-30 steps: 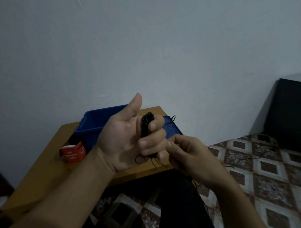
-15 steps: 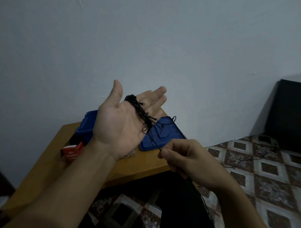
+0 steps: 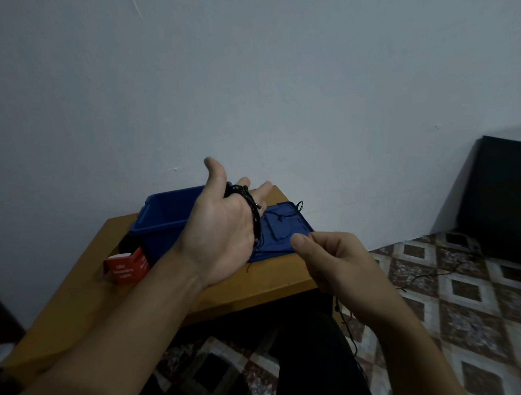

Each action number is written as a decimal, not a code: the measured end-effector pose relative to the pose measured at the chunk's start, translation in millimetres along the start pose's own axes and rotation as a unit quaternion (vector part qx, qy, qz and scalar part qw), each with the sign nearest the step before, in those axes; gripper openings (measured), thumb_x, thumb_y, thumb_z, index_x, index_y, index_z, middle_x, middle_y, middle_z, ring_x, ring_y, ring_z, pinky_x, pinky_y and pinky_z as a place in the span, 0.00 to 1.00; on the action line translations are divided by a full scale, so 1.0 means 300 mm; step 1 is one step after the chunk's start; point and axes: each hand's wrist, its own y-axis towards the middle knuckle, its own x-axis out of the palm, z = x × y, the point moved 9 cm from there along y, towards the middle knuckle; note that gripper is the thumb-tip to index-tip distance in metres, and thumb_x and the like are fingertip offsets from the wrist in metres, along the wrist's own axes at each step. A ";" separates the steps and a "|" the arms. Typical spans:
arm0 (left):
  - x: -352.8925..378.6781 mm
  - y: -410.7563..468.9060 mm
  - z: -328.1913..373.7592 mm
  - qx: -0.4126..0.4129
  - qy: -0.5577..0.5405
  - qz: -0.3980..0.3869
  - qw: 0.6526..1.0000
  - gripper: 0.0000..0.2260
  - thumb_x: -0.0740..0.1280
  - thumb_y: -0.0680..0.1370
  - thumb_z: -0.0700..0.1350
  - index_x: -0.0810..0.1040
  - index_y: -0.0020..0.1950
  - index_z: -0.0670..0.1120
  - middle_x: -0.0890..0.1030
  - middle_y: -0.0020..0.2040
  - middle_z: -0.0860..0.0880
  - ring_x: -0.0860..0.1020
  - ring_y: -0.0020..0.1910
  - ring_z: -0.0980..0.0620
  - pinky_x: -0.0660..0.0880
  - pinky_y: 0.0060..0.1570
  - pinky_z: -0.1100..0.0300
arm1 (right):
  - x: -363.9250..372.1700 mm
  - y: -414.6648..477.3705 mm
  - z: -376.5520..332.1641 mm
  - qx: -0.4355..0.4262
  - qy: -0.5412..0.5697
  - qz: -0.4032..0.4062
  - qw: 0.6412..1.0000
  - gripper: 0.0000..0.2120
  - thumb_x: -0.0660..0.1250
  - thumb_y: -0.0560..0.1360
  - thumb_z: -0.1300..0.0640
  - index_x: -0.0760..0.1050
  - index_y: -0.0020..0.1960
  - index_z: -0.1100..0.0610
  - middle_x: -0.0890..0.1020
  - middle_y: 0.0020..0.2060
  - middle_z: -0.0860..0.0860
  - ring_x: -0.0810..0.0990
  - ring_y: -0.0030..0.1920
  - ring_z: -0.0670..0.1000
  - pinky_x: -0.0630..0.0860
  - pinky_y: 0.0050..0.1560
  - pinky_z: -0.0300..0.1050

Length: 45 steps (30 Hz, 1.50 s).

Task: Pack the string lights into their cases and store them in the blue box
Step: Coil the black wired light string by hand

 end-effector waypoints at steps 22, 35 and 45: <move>-0.027 -0.019 -0.168 -0.177 0.242 -0.099 0.949 0.52 0.39 0.69 0.80 0.56 0.81 0.45 0.65 0.78 0.50 0.58 0.79 0.54 0.46 0.79 0.48 | -0.028 -0.011 -0.043 -0.029 0.135 0.032 0.990 0.18 0.67 0.80 0.50 0.72 0.34 0.55 0.64 0.25 0.51 0.57 0.25 0.49 0.54 0.25 0.43; 0.048 -0.085 -0.174 -0.189 0.285 -0.219 0.914 0.44 0.36 0.74 0.74 0.75 0.35 0.40 0.73 0.26 0.45 0.70 0.24 0.50 0.71 0.36 0.54 | -0.014 -0.020 -0.080 -0.082 0.123 -0.009 0.989 0.10 0.66 0.78 0.53 0.79 0.45 0.59 0.67 0.27 0.50 0.59 0.26 0.50 0.56 0.26 0.46; 0.095 -0.114 -0.189 -0.219 0.172 -0.301 0.912 0.32 0.45 0.77 0.73 0.59 0.28 0.47 0.59 0.21 0.52 0.55 0.20 0.54 0.68 0.26 0.60 | -0.024 0.002 -0.063 -0.078 0.011 0.036 0.996 0.13 0.66 0.79 0.55 0.77 0.47 0.67 0.70 0.26 0.41 0.66 0.26 0.39 0.64 0.29 0.29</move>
